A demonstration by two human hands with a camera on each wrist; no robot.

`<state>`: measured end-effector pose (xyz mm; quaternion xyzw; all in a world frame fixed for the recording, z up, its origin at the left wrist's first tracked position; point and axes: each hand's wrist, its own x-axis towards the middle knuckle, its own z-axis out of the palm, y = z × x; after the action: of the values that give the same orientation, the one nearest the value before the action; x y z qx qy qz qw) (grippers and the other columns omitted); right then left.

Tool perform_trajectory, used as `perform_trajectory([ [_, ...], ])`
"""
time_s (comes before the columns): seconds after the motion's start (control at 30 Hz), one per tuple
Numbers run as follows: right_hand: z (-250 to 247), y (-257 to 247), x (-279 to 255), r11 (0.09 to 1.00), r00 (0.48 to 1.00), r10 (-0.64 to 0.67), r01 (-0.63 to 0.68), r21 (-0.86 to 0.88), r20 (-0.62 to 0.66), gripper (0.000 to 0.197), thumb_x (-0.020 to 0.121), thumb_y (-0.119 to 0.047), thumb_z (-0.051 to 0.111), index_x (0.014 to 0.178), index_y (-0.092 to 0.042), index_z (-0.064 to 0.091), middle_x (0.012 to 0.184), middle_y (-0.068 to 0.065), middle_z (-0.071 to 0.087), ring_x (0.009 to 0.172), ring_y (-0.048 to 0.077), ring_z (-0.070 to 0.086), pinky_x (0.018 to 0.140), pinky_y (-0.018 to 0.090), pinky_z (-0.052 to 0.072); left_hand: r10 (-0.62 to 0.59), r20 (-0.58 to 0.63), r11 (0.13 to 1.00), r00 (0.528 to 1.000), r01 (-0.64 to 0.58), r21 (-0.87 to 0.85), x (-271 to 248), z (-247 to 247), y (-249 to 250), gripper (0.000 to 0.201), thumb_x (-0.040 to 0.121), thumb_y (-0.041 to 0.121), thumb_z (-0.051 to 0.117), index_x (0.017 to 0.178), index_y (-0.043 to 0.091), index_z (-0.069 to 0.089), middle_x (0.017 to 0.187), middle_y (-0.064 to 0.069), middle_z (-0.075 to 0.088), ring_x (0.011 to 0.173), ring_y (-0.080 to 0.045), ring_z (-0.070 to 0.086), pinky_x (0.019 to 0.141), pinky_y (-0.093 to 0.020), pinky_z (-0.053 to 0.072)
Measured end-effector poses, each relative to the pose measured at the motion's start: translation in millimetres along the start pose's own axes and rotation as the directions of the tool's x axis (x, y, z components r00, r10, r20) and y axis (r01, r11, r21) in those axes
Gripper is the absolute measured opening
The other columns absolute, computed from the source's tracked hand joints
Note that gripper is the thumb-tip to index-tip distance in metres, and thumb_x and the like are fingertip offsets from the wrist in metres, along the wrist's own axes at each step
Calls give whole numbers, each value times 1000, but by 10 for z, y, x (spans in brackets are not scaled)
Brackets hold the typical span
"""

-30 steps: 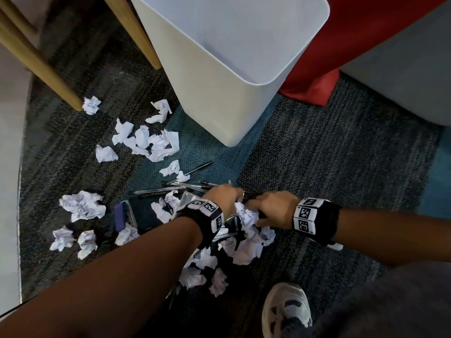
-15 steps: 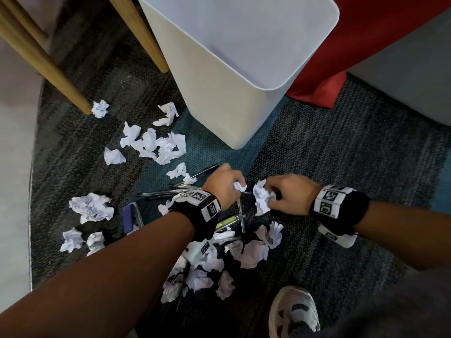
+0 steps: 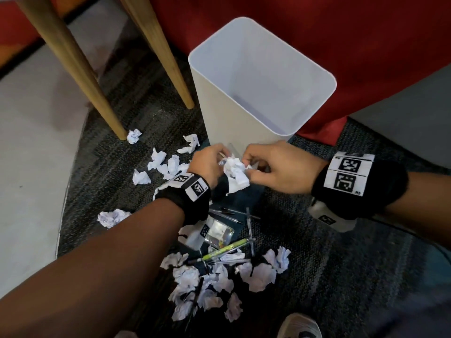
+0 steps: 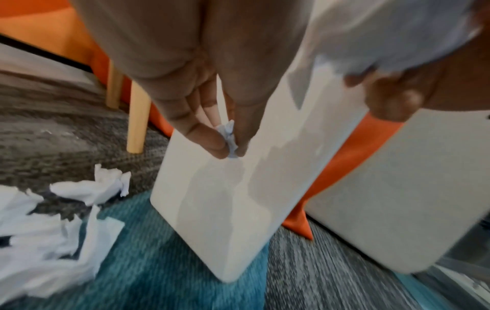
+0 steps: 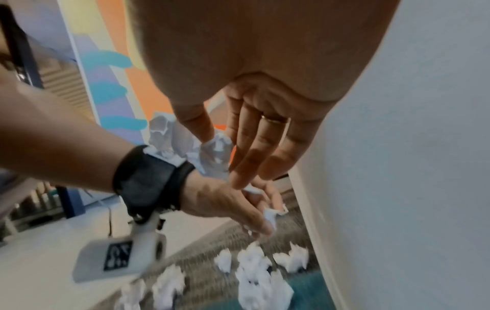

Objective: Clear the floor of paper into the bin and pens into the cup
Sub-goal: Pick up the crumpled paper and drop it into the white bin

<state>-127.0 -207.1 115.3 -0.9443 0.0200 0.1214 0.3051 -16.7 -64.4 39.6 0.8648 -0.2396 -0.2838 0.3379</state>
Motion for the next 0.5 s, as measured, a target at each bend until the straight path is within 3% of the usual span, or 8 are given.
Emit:
perform_trajectory([
  [0.07, -176, -222, 17, 997, 1000, -14, 14, 78, 9, 16, 86, -31, 65, 98, -21, 62, 84, -11, 65, 73, 6, 58, 70, 22, 44, -16, -76, 997, 997, 10, -78, 0, -194, 56, 23, 76, -6, 59, 90, 10, 66, 76, -4, 61, 66, -16, 53, 50, -5, 36],
  [0.13, -360, -429, -10, 978, 1000, -24, 23, 207, 2, 10, 87, -25, 66, 94, -20, 62, 81, -9, 68, 73, 7, 63, 73, 22, 48, -12, -138, 996, 990, -1, -94, 10, -386, 125, 17, 75, -1, 64, 84, 13, 64, 73, -2, 60, 69, -16, 54, 50, -9, 36],
  [0.2, -548, -583, -41, 950, 998, -15, 32, 311, -58, 4, 89, -18, 64, 91, -17, 61, 73, -6, 69, 67, 12, 66, 68, 20, 49, 2, -180, 999, 984, -9, -39, 23, -556, 201, 14, 78, 4, 67, 82, 16, 62, 76, -1, 60, 72, -16, 53, 53, -16, 32],
  [0.27, -725, -649, -50, 938, 987, 32, 24, 346, -155, 1, 89, -13, 62, 89, -13, 61, 67, -3, 69, 62, 15, 66, 62, 19, 48, -23, -258, 999, 966, 13, -40, 60, -681, 244, 12, 80, 5, 67, 83, 16, 63, 76, 1, 62, 71, -15, 54, 57, -13, 32],
  [0.4, -929, -512, 44, 973, 894, 165, -77, 220, -417, 6, 86, -26, 63, 84, -20, 61, 71, -2, 71, 70, 20, 67, 68, 34, 55, -103, -383, 992, 918, 67, -107, 121, -919, 364, 20, 81, 3, 64, 80, 24, 65, 73, 8, 61, 67, -14, 55, 62, -21, 40],
  [0.5, -943, -333, 132, 971, 845, 240, -217, 104, -478, 13, 82, -34, 60, 83, -21, 61, 73, -1, 70, 74, 19, 64, 71, 39, 54, -87, -462, 988, 883, 15, -156, 163, -1141, 478, 18, 80, 5, 65, 83, 23, 67, 75, 9, 63, 64, -9, 55, 64, -22, 44],
])
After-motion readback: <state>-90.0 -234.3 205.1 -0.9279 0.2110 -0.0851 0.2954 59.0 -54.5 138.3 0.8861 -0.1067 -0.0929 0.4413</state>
